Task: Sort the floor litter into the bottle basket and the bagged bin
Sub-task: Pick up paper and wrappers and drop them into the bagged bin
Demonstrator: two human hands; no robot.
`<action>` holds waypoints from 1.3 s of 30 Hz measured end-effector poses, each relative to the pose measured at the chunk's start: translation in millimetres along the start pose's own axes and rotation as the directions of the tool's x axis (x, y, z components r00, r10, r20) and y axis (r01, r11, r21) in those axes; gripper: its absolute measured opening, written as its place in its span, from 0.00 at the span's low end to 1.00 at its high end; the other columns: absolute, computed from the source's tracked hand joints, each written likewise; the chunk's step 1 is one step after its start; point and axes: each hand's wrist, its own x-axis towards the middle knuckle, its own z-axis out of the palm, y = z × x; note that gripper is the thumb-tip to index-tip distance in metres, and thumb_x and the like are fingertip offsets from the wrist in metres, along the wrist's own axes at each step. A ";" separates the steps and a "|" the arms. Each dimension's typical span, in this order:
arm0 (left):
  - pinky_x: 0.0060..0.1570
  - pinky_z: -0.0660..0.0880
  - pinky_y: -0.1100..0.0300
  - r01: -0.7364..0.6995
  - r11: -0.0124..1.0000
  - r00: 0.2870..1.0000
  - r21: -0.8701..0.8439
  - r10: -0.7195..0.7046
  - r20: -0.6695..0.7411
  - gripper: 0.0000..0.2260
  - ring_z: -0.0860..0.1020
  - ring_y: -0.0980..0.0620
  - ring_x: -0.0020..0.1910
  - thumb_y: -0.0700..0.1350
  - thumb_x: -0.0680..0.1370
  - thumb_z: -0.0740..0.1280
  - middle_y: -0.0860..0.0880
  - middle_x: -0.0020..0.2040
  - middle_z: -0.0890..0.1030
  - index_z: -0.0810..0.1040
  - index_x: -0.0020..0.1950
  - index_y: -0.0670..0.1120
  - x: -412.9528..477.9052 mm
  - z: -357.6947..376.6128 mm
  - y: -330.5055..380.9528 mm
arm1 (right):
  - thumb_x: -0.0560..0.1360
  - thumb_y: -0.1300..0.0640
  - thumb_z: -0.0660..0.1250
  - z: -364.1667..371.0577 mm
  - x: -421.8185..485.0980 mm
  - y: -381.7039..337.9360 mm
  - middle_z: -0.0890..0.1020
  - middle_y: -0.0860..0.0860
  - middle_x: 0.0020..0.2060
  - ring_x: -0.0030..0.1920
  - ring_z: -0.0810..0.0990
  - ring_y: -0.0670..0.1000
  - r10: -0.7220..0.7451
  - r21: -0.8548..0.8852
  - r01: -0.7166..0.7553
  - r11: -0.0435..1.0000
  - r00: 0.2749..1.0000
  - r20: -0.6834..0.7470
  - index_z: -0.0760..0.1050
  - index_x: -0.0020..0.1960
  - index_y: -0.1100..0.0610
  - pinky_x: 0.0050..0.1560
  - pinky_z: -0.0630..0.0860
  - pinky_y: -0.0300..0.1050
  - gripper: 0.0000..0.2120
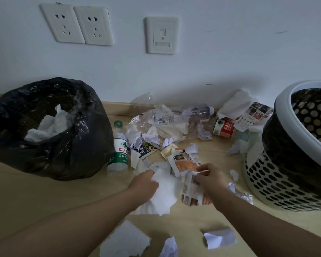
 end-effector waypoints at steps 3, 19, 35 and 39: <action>0.40 0.76 0.58 0.063 0.971 0.998 -0.233 -0.068 -0.012 0.08 0.73 0.50 0.43 0.40 0.79 0.57 0.47 0.48 0.73 0.70 0.56 0.48 -1.7 2.5 12.6 | 0.75 0.65 0.63 2.6 -3.5 -15.6 0.78 0.51 0.39 0.38 0.76 0.50 0.025 0.173 -0.025 0.985 1.000 0.006 0.73 0.42 0.53 0.40 0.74 0.42 0.08; 0.49 0.79 0.48 0.120 0.833 0.981 -0.540 -0.182 -0.063 0.07 0.81 0.42 0.47 0.47 0.81 0.59 0.42 0.48 0.81 0.75 0.49 0.49 -11.8 0.6 26.1 | 0.72 0.67 0.65 32.3 -17.9 -21.8 0.80 0.53 0.36 0.34 0.74 0.50 0.120 0.235 -0.205 0.950 0.936 0.332 0.76 0.42 0.55 0.36 0.68 0.40 0.08; 0.44 0.81 0.53 0.288 0.837 0.947 -0.466 -0.320 0.011 0.11 0.82 0.43 0.41 0.40 0.77 0.67 0.40 0.46 0.82 0.75 0.57 0.38 9.8 -26.9 -10.9 | 0.77 0.53 0.59 44.5 6.0 -1.6 0.52 0.49 0.75 0.74 0.55 0.56 -0.113 -0.786 0.351 0.509 0.932 0.343 0.65 0.68 0.39 0.71 0.58 0.53 0.21; 0.29 0.76 0.62 0.306 0.789 0.944 -0.533 -0.324 0.064 0.12 0.79 0.48 0.31 0.38 0.77 0.66 0.42 0.37 0.80 0.73 0.58 0.35 9.1 -28.0 -11.6 | 0.77 0.53 0.59 45.8 13.0 0.2 0.45 0.51 0.77 0.76 0.49 0.58 -0.016 -0.815 0.325 0.479 0.932 0.362 0.60 0.71 0.36 0.72 0.55 0.55 0.24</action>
